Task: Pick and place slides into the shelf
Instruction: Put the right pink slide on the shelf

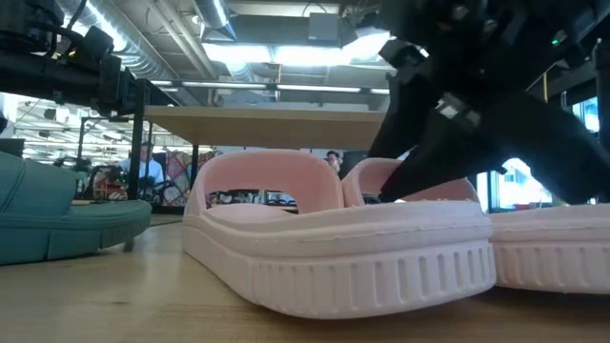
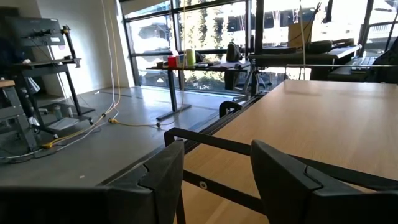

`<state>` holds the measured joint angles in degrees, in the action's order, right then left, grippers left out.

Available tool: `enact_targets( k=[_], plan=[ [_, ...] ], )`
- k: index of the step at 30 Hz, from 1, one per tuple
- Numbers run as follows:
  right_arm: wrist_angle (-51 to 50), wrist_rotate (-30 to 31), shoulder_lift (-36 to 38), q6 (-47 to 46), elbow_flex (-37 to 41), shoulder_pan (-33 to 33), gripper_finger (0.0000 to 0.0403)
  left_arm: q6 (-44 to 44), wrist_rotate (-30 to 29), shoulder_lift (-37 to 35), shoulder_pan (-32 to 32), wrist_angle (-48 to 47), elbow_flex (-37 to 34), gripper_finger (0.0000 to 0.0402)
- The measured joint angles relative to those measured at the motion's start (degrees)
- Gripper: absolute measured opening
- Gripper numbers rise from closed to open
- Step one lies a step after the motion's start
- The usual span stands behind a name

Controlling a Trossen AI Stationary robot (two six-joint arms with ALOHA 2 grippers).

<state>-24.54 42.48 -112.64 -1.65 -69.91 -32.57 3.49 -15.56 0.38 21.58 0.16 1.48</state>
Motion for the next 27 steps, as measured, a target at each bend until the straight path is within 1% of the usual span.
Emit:
enact_targets(
  k=[6, 9, 13, 19, 21, 25, 27],
  plan=[
    [-0.5, -0.1, 0.0, -2.8, 0.0, 2.1, 0.0171, 0.0, 0.0, 0.0, 0.0, 0.0, 0.0, 0.0179],
    [-0.6, 0.0, 0.0, -2.9, 0.0, 2.4, 0.0159, 0.0, 0.0, 0.0, 0.0, 0.0, 0.0, 0.0179],
    [-0.6, -0.8, 0.0, -2.8, 0.0, 2.4, 0.0119, 0.0, 0.0, 0.0, 0.0, 0.0, 0.0, 0.0179],
    [-0.9, -1.3, 0.0, -2.6, 0.0, 2.5, 0.0034, 0.0, 0.0, 0.0, 0.0, 0.0, 0.0, 0.0179],
    [-1.2, -1.3, 0.0, -2.5, 0.0, 2.5, 0.0015, 0.0, 0.0, 0.0, 0.0, 0.0, 0.0, 0.0179],
    [-1.7, -2.0, 0.0, -2.9, -0.2, 2.3, 0.0021, 0.0, 0.0, 0.0, 0.0, 0.0, 0.0, 0.0179],
    [-5.2, -2.3, 0.0, -4.3, -1.6, 1.9, 0.0022, 0.0, 0.0, 0.0, 0.0, 0.0, 0.0, 0.0179]
  ],
)
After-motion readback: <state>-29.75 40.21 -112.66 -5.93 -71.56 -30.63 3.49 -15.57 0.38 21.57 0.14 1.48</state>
